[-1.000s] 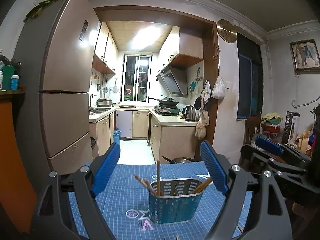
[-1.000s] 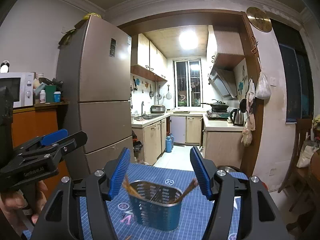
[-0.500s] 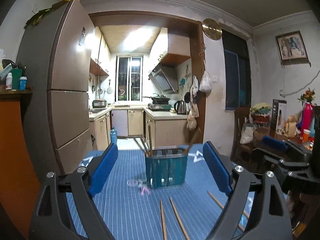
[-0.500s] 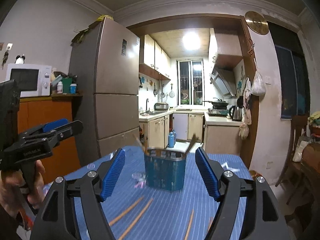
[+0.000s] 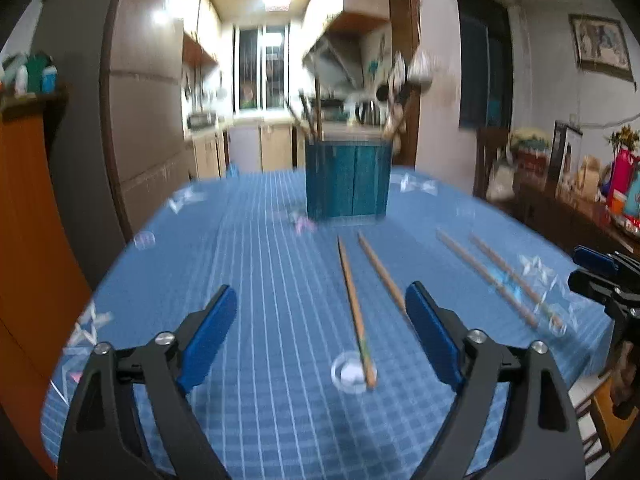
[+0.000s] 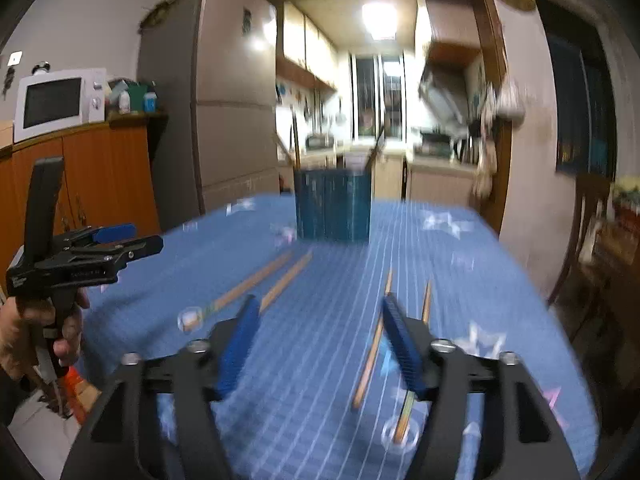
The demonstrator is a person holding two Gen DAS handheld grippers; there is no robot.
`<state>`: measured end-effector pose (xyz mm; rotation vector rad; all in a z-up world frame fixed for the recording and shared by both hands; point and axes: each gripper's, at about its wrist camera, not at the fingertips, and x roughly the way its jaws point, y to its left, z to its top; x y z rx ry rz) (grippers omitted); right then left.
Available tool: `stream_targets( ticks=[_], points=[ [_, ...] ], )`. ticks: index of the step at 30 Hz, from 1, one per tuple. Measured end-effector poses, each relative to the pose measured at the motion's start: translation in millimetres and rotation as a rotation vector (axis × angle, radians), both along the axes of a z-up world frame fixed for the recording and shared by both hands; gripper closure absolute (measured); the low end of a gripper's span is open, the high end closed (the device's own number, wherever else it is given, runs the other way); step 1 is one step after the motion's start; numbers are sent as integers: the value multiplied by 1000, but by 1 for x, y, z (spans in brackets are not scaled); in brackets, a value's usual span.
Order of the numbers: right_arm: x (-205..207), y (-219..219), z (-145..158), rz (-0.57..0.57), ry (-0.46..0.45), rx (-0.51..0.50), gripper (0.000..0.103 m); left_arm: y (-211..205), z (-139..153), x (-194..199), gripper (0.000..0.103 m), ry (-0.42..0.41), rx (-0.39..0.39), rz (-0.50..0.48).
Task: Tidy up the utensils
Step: 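Move both open tools back down to the remaining chopsticks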
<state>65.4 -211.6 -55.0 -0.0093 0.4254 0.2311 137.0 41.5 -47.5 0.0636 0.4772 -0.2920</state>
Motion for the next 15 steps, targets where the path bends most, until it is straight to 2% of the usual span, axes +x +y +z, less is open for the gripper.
stream_targets(
  ticks=[3,5,10,15],
  points=[
    [3,-3,-25,-10,78,-3,68,-6,-23,5,35,70,44,-26],
    [7,-3,-36,-14,112,-8,73,-7,-36,9,38,114,53,-38],
    [20,-1,-53,-47,150,-17,75,-5,-47,16,41,158,50,-33],
    [29,-3,-61,-67,171,-11,80,-8,-51,19,50,184,64,-49]
  ],
)
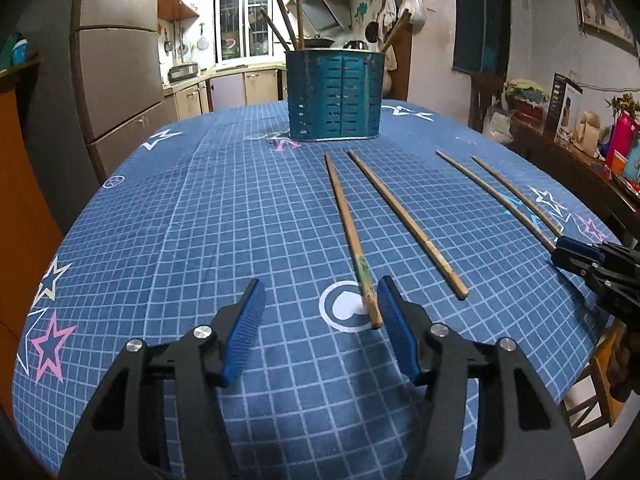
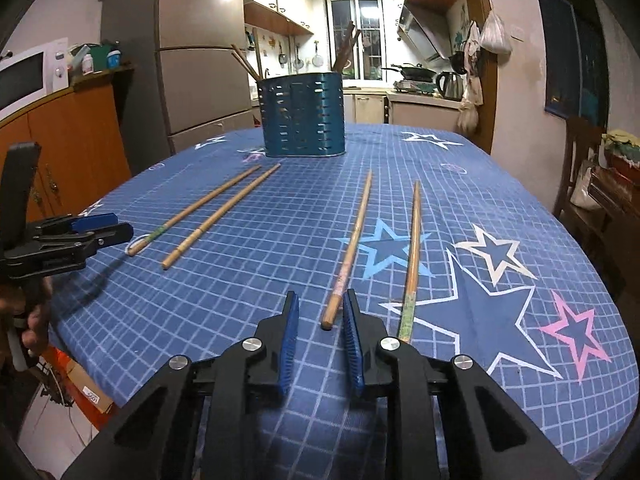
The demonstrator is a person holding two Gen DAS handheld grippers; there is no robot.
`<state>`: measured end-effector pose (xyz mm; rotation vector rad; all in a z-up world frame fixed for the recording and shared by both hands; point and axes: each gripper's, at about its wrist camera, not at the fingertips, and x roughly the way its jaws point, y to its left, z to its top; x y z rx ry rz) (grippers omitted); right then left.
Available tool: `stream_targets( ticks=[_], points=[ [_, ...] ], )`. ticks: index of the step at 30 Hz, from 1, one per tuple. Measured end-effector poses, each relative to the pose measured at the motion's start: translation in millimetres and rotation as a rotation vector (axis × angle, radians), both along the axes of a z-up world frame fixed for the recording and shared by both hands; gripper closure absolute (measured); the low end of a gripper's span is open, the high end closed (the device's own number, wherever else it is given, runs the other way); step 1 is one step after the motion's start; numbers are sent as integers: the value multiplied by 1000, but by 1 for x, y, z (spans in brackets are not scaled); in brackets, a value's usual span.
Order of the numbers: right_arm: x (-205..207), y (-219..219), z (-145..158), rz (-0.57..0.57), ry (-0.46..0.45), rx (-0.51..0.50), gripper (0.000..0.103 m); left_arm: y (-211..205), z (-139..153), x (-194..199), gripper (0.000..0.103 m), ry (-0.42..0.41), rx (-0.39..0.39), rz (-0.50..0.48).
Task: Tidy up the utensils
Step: 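Move both open tools back down to the remaining chopsticks, then close the left tool on a chopstick while the right tool grasps another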
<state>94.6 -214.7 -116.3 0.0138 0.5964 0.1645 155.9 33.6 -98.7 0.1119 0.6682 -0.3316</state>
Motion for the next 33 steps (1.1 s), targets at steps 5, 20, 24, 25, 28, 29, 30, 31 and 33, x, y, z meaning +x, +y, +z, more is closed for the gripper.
stream_targets(
  ticks=[5,20,24,25,28,29,30,31,33],
  points=[
    [2,1,-1,-6,-10,-4,81,-7,-4,0,58,30,16,-18],
    [-3,4,-2,-19,-31,-20,81,-26,-10,-4,72,47,35,-25],
    [-5,4,-2,-23,-35,-19,82,-31,-10,-7,78,42,26,-28],
    [-5,4,-2,-22,-36,-18,82,-30,-10,-7,82,40,27,-23],
    [-8,3,-2,-29,-40,-12,89,-29,-11,-8,97,31,26,-13],
    [-9,3,-3,-30,-42,-11,90,-30,-11,-9,97,26,29,-11],
    [-9,2,-3,-31,-44,-11,91,-30,-12,-10,97,23,31,-8],
    [-8,3,-3,-32,-45,-11,91,-31,-12,-11,97,17,31,-2],
    [-8,3,-3,-31,-47,-15,91,-31,-12,-12,97,11,36,5]
  ],
)
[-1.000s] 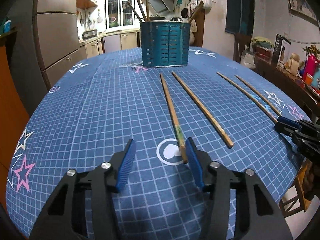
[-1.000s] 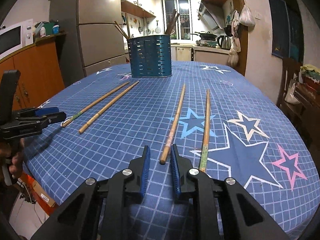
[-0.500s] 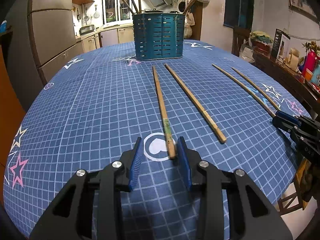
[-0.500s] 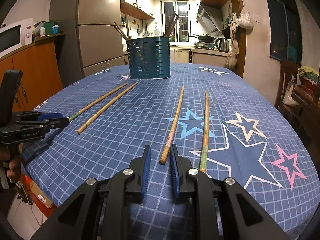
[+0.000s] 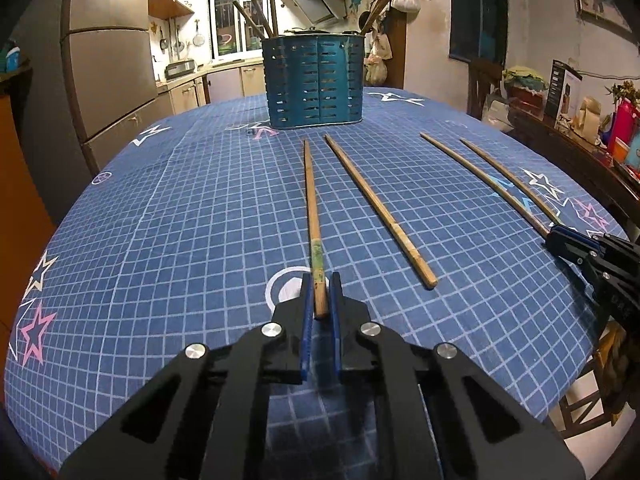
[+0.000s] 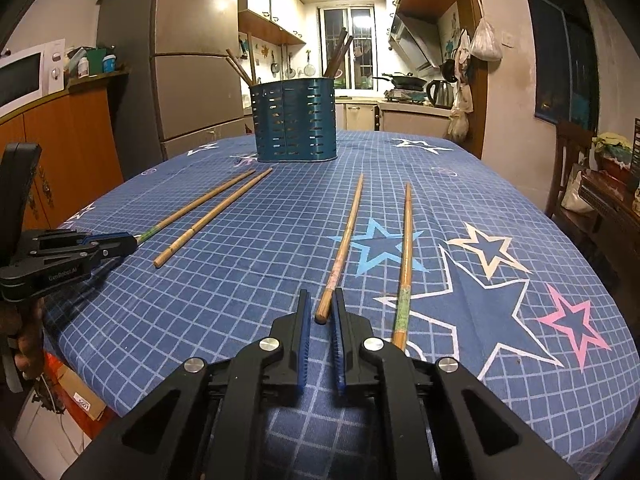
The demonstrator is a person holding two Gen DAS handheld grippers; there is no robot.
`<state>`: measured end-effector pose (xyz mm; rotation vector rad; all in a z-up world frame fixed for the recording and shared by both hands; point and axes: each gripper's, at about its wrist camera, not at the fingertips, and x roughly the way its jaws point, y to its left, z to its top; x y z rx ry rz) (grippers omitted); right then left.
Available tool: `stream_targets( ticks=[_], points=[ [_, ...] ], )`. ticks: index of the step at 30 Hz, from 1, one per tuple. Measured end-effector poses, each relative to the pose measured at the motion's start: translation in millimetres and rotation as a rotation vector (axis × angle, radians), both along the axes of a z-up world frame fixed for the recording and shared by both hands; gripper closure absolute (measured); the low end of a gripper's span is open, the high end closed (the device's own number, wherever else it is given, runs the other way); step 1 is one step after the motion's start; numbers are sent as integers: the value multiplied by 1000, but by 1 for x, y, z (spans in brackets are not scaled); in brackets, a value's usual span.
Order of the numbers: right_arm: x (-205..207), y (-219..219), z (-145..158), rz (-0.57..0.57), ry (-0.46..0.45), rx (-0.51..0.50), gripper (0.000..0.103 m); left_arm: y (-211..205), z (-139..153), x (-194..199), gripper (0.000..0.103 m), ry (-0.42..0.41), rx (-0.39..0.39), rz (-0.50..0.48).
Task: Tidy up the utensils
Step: 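Close the left tool on a chopstick while the right tool grasps another, then lift both held chopsticks and carry them above the utensil holder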
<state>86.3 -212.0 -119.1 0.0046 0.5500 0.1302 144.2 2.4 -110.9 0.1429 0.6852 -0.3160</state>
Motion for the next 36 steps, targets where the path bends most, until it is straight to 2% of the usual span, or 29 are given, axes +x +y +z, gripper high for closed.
stream_targets(
  ticks=[8,12,25,31,36],
  points=[
    [-4,0,0,-9,-26,-3,95,2,0,-7,98,-19,-15,19],
    [-12,-1,12,-10,-64,-8,96,6,8,-15,98,-39,-31,22],
    [-33,-6,95,33,-251,-43,96,17,92,-56,98,-255,-96,13],
    [-18,-12,134,79,-297,-27,96,15,133,-50,98,-339,-129,1],
    [11,-18,160,119,-284,0,96,16,151,-28,98,-348,-156,5]
  ],
)
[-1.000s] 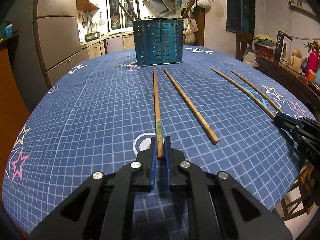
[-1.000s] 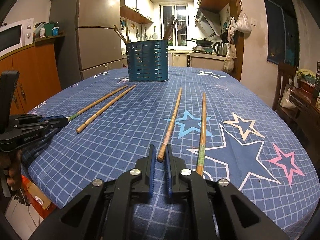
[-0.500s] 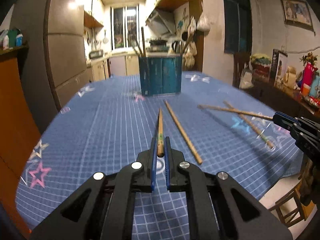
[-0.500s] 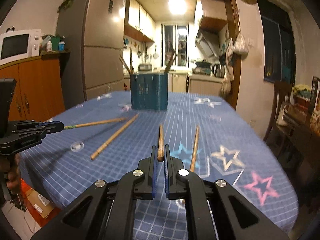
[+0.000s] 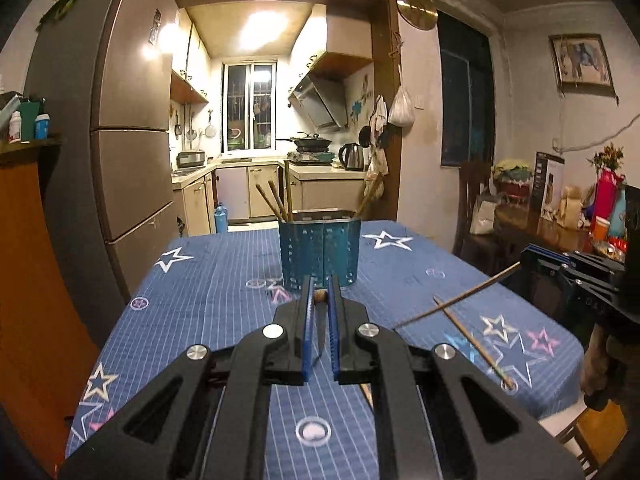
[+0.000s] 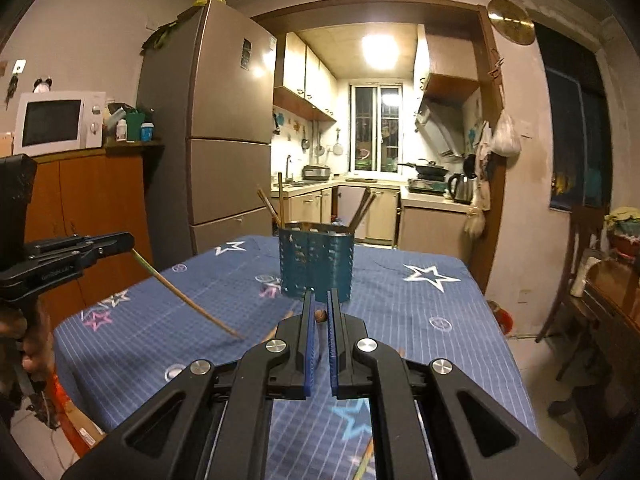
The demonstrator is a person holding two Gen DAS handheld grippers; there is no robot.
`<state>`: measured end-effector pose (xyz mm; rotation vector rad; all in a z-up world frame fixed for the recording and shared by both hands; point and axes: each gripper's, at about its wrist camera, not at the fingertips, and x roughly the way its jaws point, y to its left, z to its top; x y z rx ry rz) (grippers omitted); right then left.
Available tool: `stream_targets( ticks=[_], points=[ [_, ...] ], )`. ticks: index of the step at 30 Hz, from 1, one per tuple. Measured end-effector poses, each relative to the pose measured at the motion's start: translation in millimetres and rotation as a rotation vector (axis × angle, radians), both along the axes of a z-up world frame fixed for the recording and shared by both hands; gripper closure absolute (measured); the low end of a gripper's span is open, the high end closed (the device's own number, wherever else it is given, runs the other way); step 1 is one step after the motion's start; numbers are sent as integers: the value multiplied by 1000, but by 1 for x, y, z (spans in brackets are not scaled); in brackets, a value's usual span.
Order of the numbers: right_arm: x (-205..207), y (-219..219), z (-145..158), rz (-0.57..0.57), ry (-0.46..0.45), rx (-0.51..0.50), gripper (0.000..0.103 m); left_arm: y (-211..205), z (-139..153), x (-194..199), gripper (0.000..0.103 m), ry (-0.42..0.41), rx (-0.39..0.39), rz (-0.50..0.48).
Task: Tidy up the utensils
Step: 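Lift both held chopsticks and carry them above the utensil holder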
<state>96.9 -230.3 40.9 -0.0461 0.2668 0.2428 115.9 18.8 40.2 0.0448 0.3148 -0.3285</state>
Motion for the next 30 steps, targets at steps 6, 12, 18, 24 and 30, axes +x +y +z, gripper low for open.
stream_targets(
  ticks=[6,12,18,24,30],
  points=[
    [33,-2,19,16,17,1,96,-6,13,26,98,-4,6,5],
    [54,9,30,34,21,-25,96,-11,19,41,98,2,-2,11],
    [71,17,38,42,24,-32,96,-18,23,51,98,7,0,10],
    [85,13,43,44,38,-17,96,-20,26,58,98,10,-1,6],
    [96,11,60,52,26,4,96,-20,43,66,98,-12,3,1]
  ],
)
